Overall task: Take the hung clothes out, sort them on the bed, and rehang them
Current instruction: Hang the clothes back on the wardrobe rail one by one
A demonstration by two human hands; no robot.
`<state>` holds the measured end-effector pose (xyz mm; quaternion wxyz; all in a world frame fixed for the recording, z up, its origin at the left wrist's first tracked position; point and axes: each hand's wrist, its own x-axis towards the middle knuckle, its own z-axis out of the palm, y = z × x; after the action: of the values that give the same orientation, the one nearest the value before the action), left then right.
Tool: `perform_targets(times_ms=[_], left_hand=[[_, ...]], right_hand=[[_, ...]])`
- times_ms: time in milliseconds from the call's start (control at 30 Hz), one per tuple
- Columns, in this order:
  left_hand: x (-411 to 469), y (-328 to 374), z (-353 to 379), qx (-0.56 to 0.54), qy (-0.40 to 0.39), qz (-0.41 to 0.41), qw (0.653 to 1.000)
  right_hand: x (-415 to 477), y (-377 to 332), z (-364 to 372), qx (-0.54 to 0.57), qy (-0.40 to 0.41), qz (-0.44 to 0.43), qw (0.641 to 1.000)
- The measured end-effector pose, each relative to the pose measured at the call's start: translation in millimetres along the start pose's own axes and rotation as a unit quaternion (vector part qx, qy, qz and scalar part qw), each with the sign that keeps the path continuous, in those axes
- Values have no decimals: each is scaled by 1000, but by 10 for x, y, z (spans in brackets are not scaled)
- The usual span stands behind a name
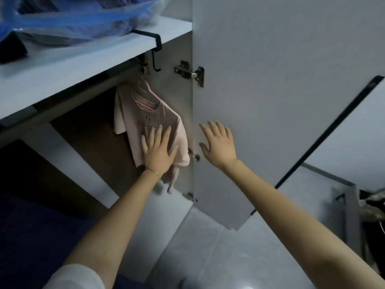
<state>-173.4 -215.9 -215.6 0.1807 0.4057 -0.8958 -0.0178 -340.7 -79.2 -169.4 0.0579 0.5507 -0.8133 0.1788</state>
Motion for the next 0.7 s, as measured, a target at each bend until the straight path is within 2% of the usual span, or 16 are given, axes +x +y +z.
perform_targets(times_ms=[200,400,700], left_hand=[[-339,867,283,-57,4,13,998],[-956,1800,597,-48,-47,38,997],[-1688,3306,806,-70,-72,176,979]], right_hand=[[-909,552,-217,-9,25,3,1000],[-1828,1247,-456,-19,-10,39,999],[-3177,2518,-906,-30,-12,175,984]])
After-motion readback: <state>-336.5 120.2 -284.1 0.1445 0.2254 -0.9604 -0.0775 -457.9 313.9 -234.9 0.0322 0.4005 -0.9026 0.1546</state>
